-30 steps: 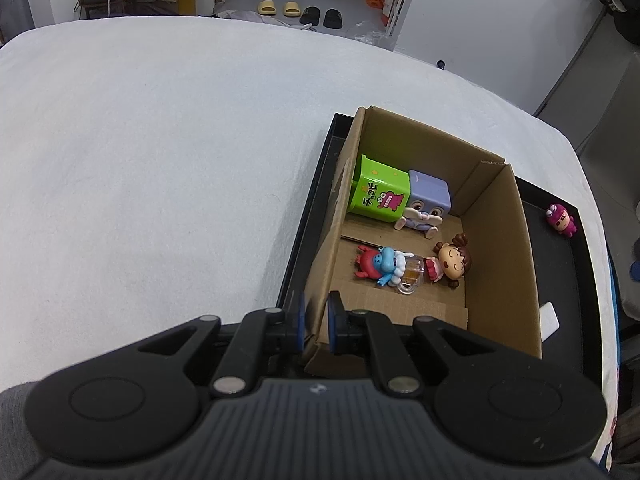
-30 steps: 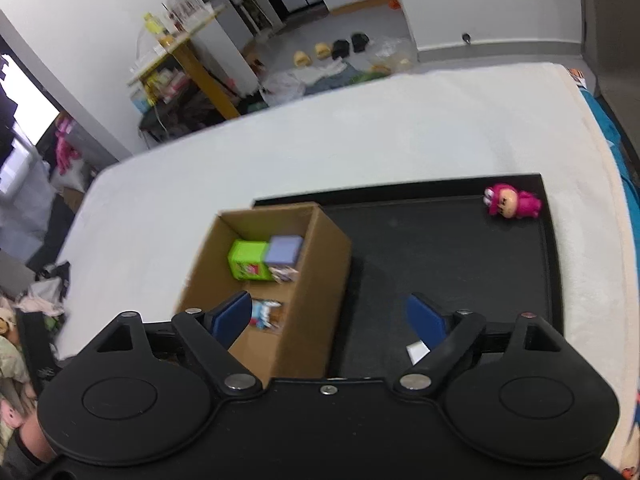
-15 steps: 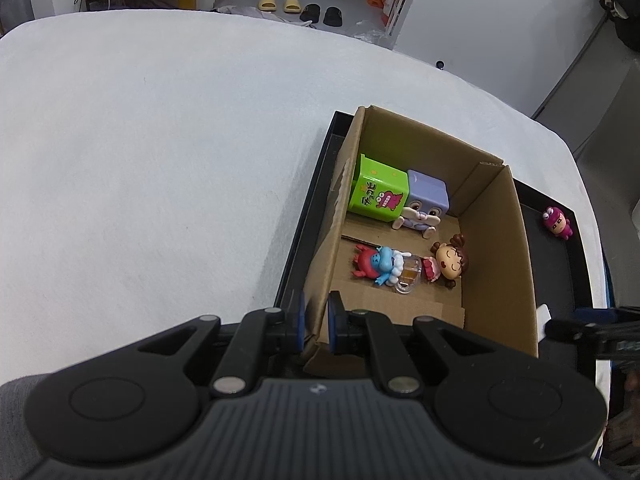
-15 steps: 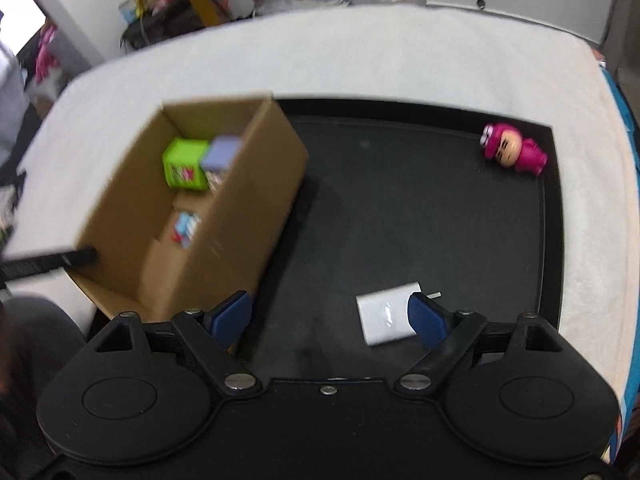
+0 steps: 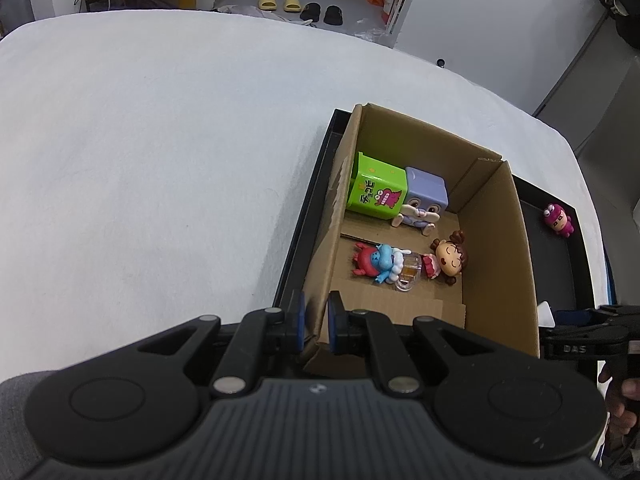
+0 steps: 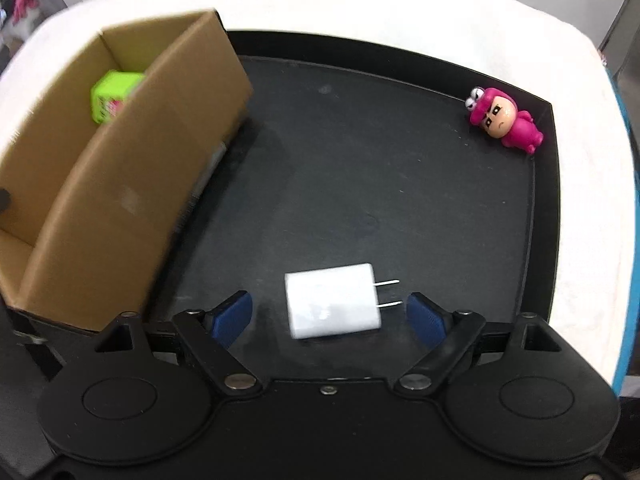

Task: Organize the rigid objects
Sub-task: 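Move the right gripper to the white charger plug on the tray, then close the right gripper on the white charger plug, then lift the charger plug with the right gripper and carry it over the box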

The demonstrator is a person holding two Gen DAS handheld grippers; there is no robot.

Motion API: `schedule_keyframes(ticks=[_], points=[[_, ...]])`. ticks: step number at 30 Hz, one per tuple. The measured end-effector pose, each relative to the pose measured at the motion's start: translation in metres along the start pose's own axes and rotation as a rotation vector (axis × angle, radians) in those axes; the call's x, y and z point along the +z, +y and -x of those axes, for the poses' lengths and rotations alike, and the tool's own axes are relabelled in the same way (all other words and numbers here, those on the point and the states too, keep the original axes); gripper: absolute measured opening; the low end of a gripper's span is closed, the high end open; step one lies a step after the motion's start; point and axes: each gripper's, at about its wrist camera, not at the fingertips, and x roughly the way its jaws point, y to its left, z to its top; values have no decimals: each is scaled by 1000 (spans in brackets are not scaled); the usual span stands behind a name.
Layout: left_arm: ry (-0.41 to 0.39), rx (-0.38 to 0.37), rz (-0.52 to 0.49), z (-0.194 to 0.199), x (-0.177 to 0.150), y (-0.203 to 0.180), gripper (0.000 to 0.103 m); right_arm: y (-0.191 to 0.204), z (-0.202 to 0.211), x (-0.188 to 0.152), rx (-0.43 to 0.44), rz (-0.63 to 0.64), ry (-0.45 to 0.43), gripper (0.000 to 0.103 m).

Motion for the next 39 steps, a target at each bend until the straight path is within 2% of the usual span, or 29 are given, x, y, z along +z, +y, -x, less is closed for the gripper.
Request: schedule_keyframes(ticks=[1, 6, 14, 25, 39], points=[[2, 0, 0, 0, 0, 0, 10, 0, -3, 0, -6, -1, 7, 62], [1, 4, -5, 0, 1, -1, 10, 10, 5, -1, -7, 60, -10, 60], [1, 3, -5, 0, 1, -3, 10, 2, 27, -1, 7, 2, -57, 61], [0, -5, -11, 1, 0, -2, 10, -10, 67, 7, 89, -104, -132, 61], [0, -13, -16, 3, 0, -2, 10, 4, 125, 27, 151, -120, -288, 61]])
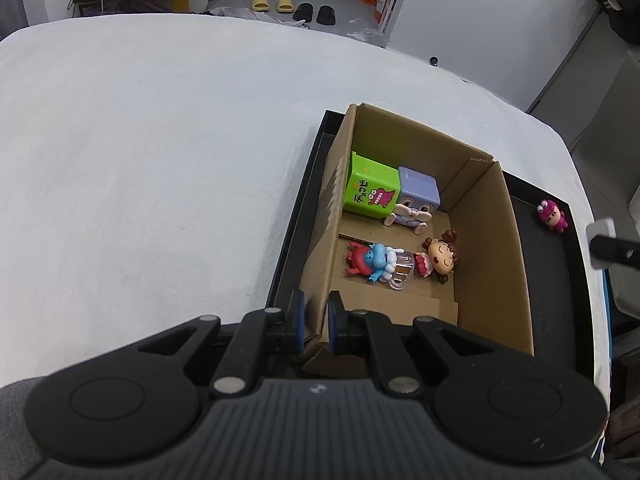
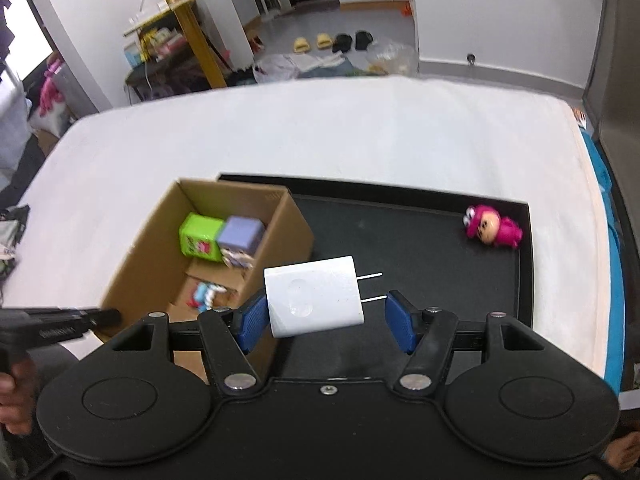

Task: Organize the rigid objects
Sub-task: 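Lift the charger plug with the right gripper and carry it over the box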

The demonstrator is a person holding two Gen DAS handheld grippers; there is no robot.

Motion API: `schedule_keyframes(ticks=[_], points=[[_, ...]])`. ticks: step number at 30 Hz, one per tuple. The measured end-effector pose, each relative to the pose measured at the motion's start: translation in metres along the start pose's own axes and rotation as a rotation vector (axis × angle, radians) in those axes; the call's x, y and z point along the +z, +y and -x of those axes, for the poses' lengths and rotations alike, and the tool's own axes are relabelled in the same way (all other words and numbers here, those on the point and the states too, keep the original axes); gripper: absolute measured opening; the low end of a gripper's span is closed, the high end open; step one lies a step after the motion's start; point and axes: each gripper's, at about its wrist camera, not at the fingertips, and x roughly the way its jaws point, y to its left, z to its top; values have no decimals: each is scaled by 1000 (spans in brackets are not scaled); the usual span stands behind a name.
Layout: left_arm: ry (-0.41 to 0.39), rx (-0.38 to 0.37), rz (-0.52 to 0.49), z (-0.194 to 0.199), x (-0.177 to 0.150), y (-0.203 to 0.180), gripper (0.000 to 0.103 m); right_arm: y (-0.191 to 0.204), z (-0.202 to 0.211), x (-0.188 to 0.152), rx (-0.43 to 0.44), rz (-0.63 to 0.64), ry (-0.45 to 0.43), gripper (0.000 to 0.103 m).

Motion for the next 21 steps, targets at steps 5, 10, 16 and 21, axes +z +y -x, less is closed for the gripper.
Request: schedule_keyframes(ticks=[5, 10, 16, 21], points=[[1, -1, 1, 0, 0, 1, 10, 4, 9, 6, 38, -25, -32, 61], [0, -1, -1, 0, 0, 0, 10, 14, 14, 9, 81, -54, -54, 61], [-1, -6, 7, 1, 0, 1, 10, 37, 15, 14, 159, -54, -59, 61], [6, -13, 24, 2, 1, 3, 10, 49, 5, 20, 200, -83, -39, 61]])
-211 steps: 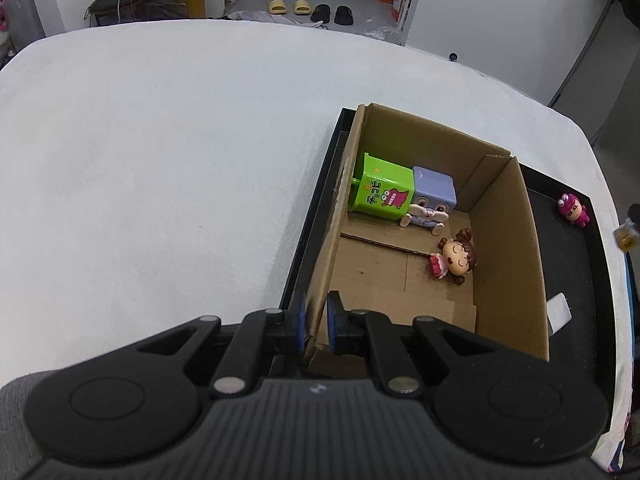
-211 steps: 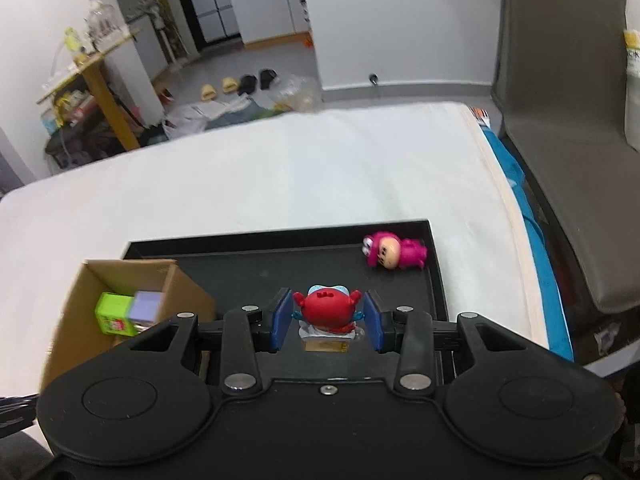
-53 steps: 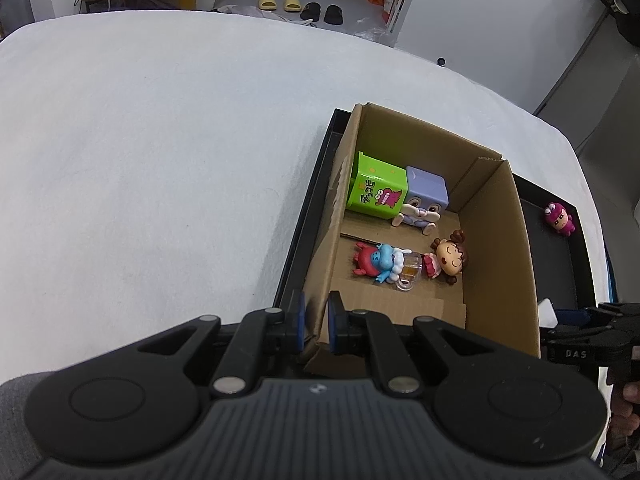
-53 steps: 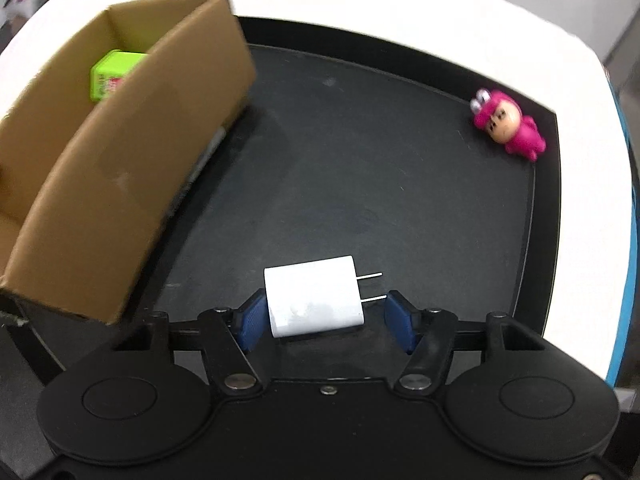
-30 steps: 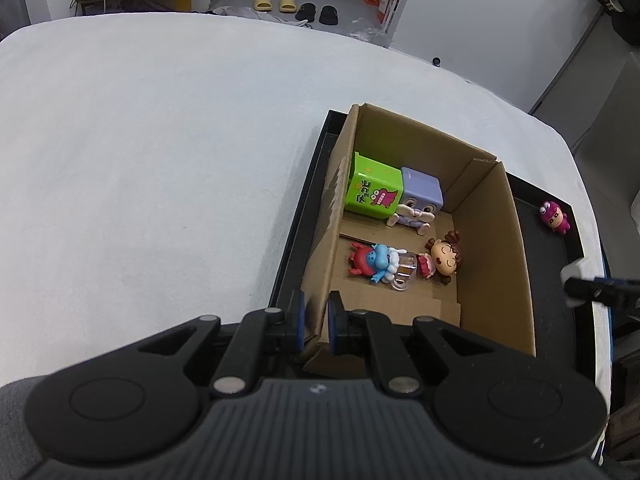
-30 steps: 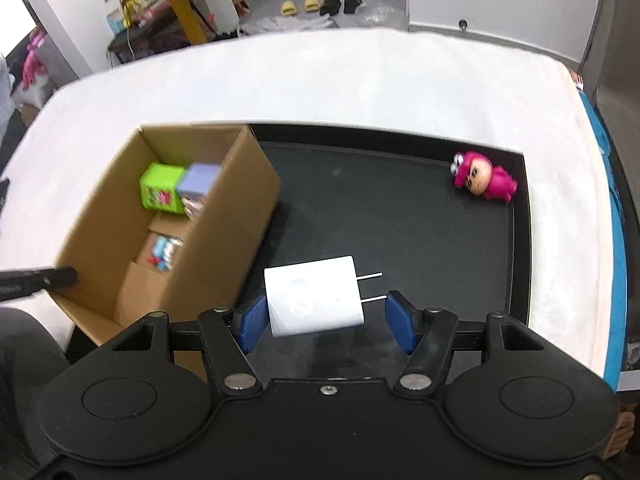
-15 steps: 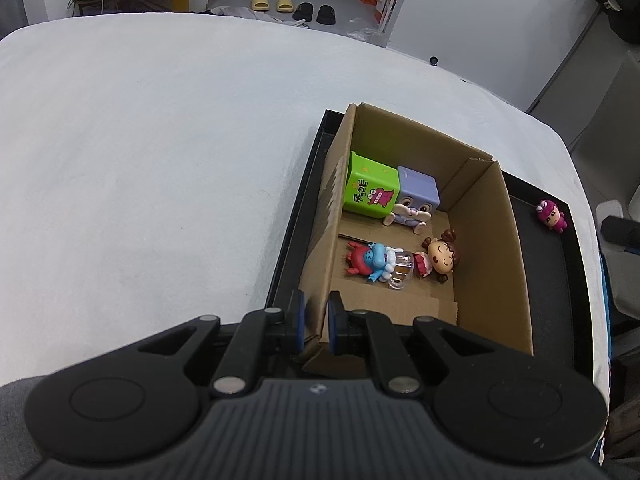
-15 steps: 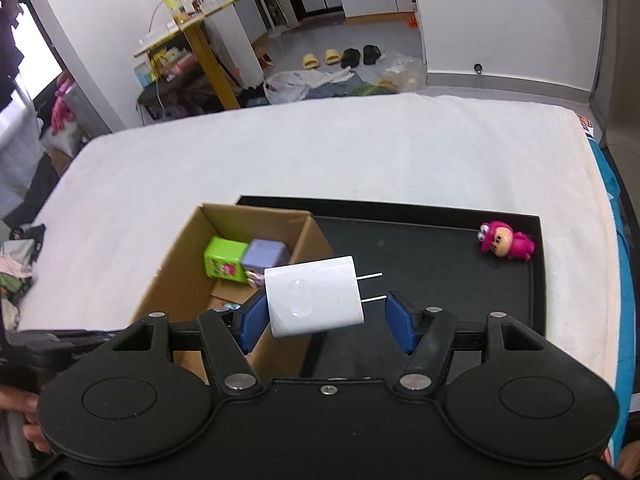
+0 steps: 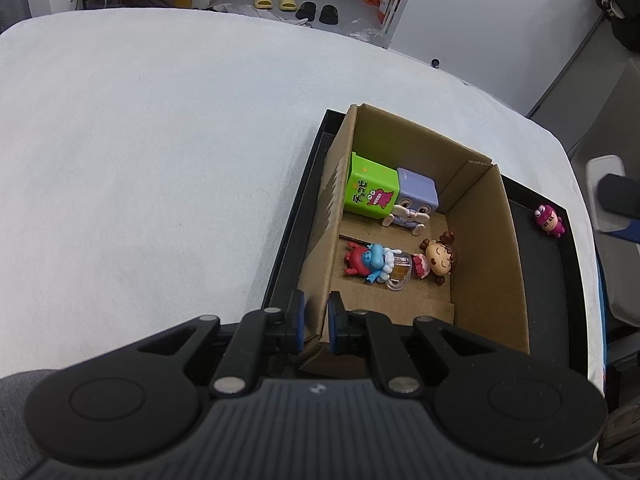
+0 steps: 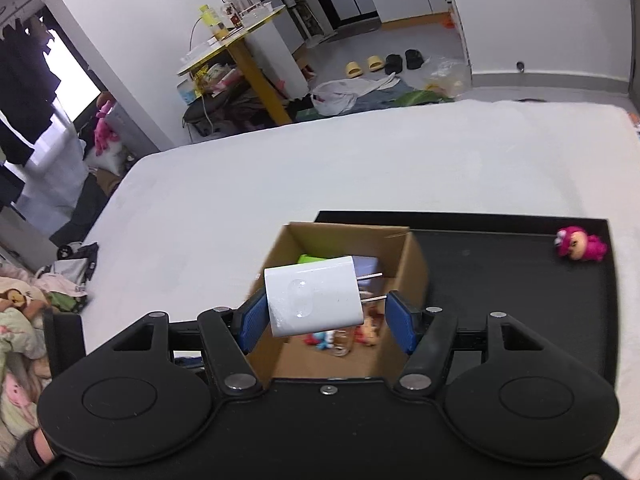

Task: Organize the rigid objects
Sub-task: 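Lift the charger plug with the right gripper and carry it over the box, then lower the charger plug into the box and open the right gripper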

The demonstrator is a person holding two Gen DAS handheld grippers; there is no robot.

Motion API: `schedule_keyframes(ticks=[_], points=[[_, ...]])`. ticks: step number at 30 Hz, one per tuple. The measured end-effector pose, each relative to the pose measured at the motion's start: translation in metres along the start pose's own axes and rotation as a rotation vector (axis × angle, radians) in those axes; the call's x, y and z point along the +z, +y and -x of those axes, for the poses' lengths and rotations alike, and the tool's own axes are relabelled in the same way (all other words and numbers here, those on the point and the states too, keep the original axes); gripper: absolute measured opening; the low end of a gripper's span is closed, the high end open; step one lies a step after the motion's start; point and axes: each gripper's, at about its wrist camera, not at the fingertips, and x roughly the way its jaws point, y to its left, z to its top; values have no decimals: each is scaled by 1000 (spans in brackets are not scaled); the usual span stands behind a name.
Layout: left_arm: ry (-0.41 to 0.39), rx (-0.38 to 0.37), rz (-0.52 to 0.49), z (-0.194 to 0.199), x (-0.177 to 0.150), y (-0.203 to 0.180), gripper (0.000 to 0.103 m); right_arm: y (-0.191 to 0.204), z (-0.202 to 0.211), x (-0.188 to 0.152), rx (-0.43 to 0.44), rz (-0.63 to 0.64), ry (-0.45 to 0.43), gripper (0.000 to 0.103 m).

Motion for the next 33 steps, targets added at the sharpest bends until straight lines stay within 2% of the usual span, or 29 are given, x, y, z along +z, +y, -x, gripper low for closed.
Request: schedule_keyframes(ticks=[11, 20, 29, 30, 33], points=[[7, -41, 64, 0, -1, 9, 11, 25, -44, -10, -5, -70, 110, 61], [17, -73, 83, -3, 0, 12, 12, 35, -88, -28, -72, -192, 171, 61], [20, -82, 91, -4, 0, 12, 12, 29, -105, -33, -100, -266, 216, 61], [21, -84, 94, -4, 0, 13, 12, 28, -107, -35, -147, -298, 244, 62], [23, -89, 101, -5, 0, 15, 12, 24, -113, -40, -137, -340, 266, 64]])
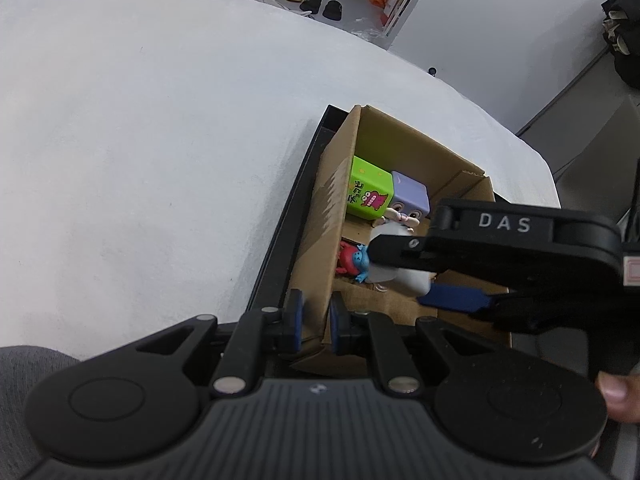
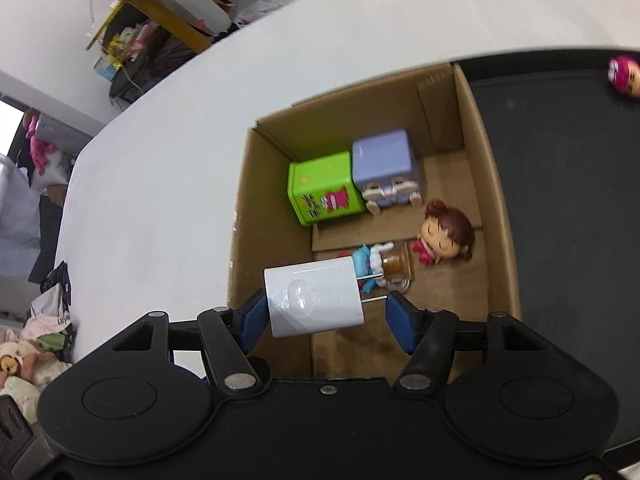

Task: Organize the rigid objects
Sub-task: 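Lower the charger plug into the box and open the right gripper, then withdraw the open right gripper up from the box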

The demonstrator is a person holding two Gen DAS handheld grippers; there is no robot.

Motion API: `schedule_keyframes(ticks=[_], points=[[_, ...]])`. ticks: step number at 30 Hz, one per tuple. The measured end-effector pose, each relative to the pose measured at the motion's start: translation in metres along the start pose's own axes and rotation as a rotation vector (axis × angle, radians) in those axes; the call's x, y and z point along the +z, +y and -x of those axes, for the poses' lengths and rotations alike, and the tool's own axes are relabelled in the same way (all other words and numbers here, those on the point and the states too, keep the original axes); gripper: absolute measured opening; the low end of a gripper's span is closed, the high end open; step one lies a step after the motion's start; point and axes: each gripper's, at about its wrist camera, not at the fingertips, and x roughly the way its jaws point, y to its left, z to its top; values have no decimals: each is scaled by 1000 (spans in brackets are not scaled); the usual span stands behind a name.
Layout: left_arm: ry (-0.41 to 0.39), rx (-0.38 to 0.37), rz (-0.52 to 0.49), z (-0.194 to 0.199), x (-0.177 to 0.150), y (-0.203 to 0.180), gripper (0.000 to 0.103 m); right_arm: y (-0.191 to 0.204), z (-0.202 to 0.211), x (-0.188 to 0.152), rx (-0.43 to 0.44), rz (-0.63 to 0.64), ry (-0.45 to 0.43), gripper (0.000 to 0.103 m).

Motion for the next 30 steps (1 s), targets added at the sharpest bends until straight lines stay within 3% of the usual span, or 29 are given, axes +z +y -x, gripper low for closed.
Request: schedule_keyframes(ticks=[4, 9, 30], points=[[-2, 6, 5, 0, 1, 1, 12, -2, 4, -2, 93, -3, 37, 72], [-2, -3, 16, -1, 1, 3, 12, -4, 26, -2, 119, 22, 30, 75], [-12, 20, -7, 0, -1, -3, 11, -29, 87, 9, 58, 144, -41, 77]])
